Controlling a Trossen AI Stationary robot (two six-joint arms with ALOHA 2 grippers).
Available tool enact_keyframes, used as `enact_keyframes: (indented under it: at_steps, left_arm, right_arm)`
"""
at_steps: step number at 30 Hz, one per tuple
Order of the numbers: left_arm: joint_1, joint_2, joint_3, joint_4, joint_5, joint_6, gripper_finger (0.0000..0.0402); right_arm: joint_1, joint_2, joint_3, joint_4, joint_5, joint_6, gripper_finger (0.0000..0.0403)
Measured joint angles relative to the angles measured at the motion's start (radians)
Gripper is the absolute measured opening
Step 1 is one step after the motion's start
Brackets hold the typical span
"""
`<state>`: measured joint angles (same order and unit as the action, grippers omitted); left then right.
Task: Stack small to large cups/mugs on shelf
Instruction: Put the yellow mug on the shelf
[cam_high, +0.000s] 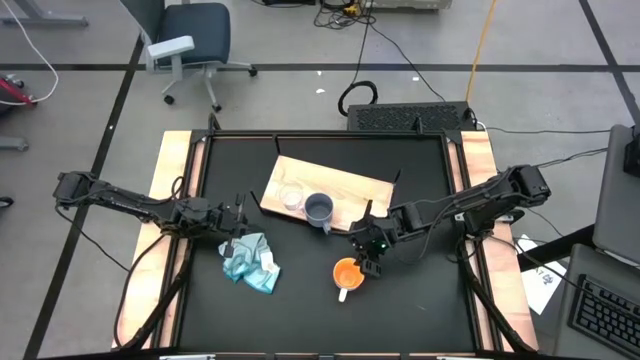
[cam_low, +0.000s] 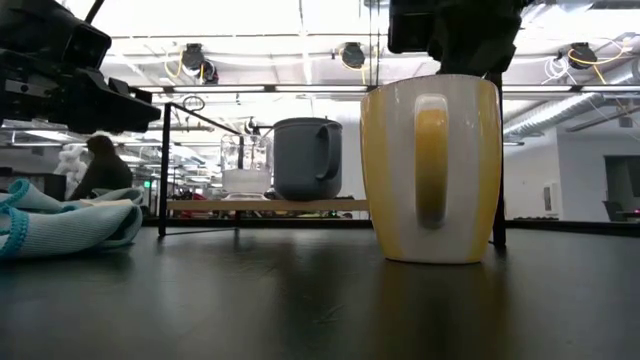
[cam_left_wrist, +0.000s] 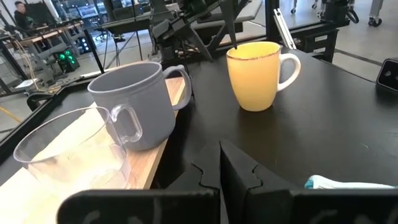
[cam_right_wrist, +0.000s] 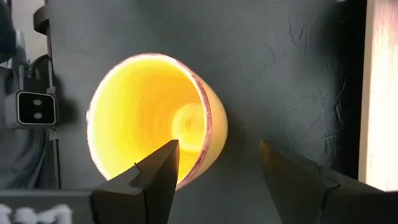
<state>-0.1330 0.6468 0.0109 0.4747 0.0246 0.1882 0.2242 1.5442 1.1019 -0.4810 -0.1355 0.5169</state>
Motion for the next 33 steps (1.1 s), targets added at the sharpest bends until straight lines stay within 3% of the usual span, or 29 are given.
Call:
enact_keyframes:
  at_steps: [20, 33]
  left_arm:
    - [0.0, 0.0, 0.0, -0.002, 0.0, -0.014, 0.0004]
    - [0.0, 0.0, 0.0, -0.002, 0.0, -0.015, 0.0005]
  right_arm:
    - [0.002, 0.059, 0.0, 0.031, -0.001, -0.03, 0.0211]
    - [0.002, 0.06, 0.0, 0.05, -0.001, -0.033, 0.0109]
